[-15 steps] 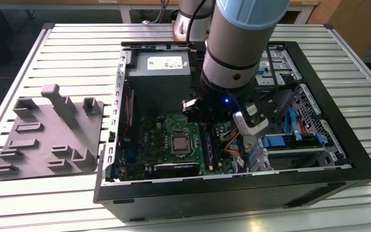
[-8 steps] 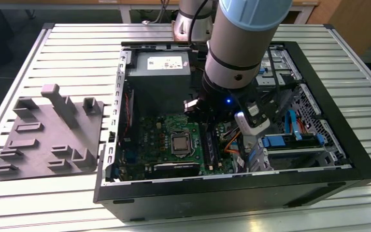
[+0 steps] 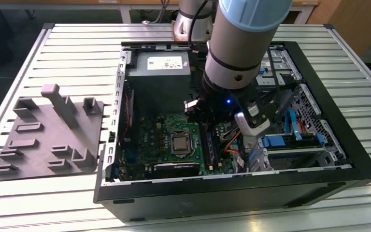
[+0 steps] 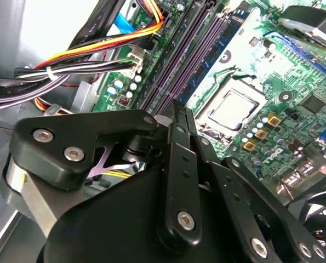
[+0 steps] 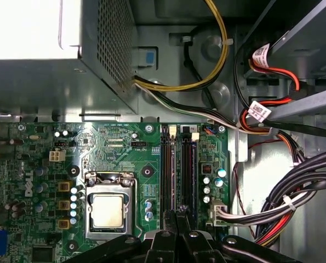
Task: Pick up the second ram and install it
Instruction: 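Insert the second ram into the second slot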
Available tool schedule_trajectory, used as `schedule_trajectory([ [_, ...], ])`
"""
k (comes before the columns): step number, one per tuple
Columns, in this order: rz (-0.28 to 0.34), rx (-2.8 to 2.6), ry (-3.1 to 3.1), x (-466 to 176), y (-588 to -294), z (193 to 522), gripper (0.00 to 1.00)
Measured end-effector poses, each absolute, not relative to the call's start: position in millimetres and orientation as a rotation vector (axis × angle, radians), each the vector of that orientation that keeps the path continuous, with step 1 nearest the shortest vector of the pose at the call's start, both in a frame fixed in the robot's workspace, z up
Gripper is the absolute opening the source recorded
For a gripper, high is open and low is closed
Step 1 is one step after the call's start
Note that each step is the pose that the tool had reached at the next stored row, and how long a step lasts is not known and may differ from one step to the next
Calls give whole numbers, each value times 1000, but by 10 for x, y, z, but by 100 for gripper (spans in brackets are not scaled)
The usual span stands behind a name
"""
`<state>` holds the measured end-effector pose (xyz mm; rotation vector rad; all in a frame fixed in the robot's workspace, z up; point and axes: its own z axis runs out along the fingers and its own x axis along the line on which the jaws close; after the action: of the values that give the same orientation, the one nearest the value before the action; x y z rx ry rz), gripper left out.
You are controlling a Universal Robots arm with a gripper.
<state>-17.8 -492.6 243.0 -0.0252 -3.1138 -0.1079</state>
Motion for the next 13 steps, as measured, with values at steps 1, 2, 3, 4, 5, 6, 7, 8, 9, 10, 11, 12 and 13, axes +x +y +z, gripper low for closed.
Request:
schedule_trajectory([
  [1,-108,-25,-3114,-178,-4926,2427,12],
  [2,-108,-25,-3114,-178,-4926,2422,12],
  [3,-108,-25,-3114,-178,-4926,2419,12],
  [4,-108,-25,-3114,-178,-4926,2414,12],
  [5,-108,-25,-3114,-178,-4926,2409,12],
  [6,-108,-25,-3114,-178,-4926,2404,12],
  [7,-107,-25,-3114,-178,-4926,2399,12],
  [8,-108,-25,-3114,-178,-4926,2393,12],
  [9,-107,-25,-3114,-178,-4926,2388,12],
  [10,-107,-25,-3114,-178,-4926,2383,12],
  [11,-108,-25,-3114,-178,-4926,2377,12],
  [12,-107,-25,-3114,-178,-4926,2372,12],
  [13,-107,-25,-3114,-178,-4926,2369,12],
])
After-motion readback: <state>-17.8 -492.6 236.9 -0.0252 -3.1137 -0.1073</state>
